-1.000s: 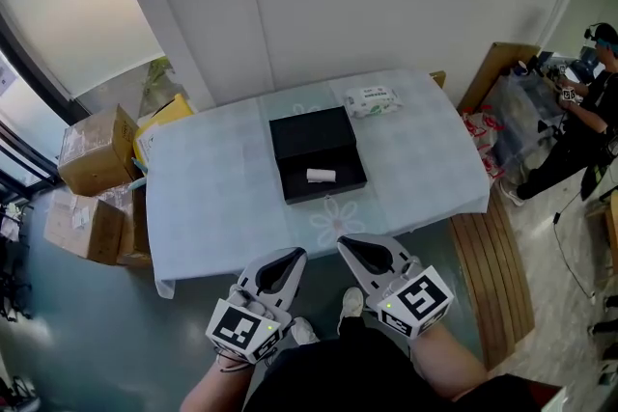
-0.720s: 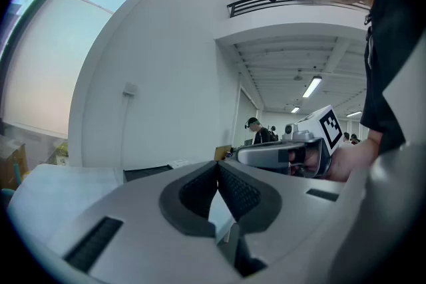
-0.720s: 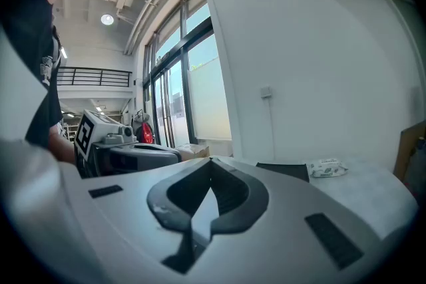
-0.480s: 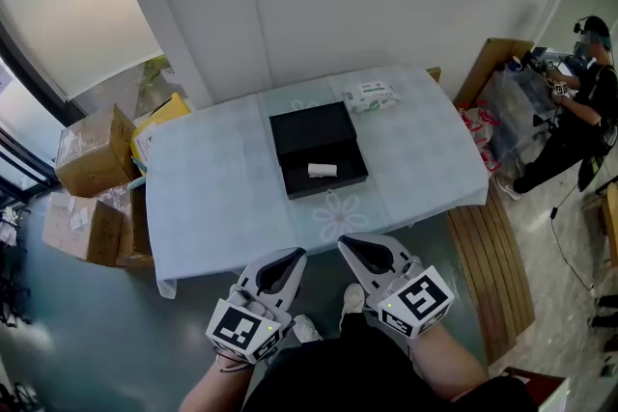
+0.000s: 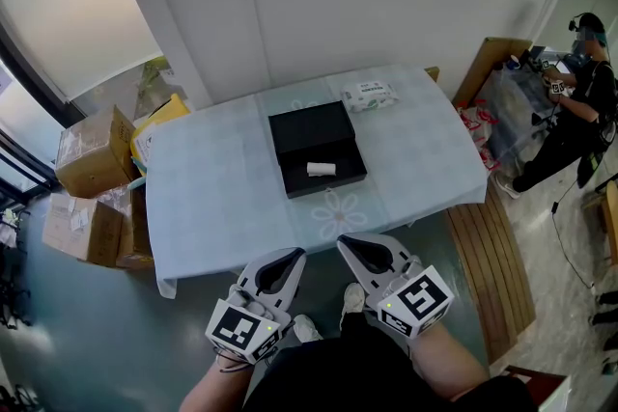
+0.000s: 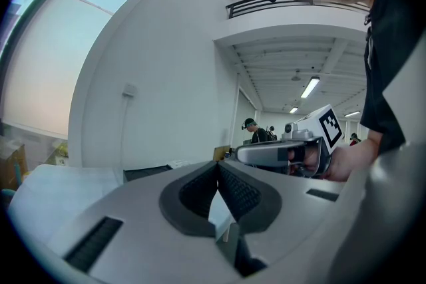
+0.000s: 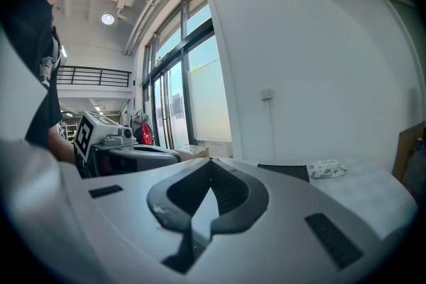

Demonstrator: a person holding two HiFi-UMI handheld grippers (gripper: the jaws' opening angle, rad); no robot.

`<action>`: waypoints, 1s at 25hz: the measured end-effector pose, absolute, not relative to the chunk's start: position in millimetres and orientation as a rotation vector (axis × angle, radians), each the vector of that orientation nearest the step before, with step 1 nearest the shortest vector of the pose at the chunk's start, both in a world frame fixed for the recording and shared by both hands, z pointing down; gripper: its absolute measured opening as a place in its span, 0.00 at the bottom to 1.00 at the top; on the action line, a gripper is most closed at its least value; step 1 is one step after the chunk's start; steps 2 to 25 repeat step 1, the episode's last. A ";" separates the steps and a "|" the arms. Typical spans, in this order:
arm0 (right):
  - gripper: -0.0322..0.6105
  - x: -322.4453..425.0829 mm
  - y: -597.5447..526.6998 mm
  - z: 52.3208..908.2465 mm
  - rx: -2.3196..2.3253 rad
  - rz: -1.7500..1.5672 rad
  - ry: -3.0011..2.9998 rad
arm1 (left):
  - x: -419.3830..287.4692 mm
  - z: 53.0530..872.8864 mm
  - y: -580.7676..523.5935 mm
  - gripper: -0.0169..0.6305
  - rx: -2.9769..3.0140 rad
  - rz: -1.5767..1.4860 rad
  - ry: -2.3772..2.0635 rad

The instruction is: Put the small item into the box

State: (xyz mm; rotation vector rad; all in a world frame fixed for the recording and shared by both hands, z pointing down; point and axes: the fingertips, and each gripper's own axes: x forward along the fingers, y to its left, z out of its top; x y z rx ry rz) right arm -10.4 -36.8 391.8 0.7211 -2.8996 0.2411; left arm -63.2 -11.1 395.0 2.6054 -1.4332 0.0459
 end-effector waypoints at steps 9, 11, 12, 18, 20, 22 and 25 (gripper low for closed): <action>0.06 -10.1 -36.6 391.4 0.721 0.241 -2.900 | -62.8 394.5 -11.1 0.04 2.606 0.045 -1.434; 0.06 -10.1 -36.6 391.4 0.721 0.241 -2.900 | -62.8 394.5 -11.1 0.04 2.606 0.045 -1.434; 0.06 -10.1 -36.6 391.4 0.721 0.241 -2.900 | -62.8 394.5 -11.1 0.04 2.606 0.045 -1.434; 0.06 -10.1 -36.6 391.4 0.721 0.241 -2.900 | -62.8 394.5 -11.1 0.04 2.606 0.045 -1.434; 0.06 -10.1 -36.6 391.4 0.721 0.241 -2.900 | -62.8 394.5 -11.1 0.04 2.606 0.045 -1.434; 0.06 -10.1 -36.6 391.4 0.721 0.241 -2.900 | -62.8 394.5 -11.1 0.04 2.606 0.045 -1.434; 0.06 -10.1 -36.6 391.4 0.721 0.241 -2.900 | -62.8 394.5 -11.1 0.04 2.606 0.045 -1.434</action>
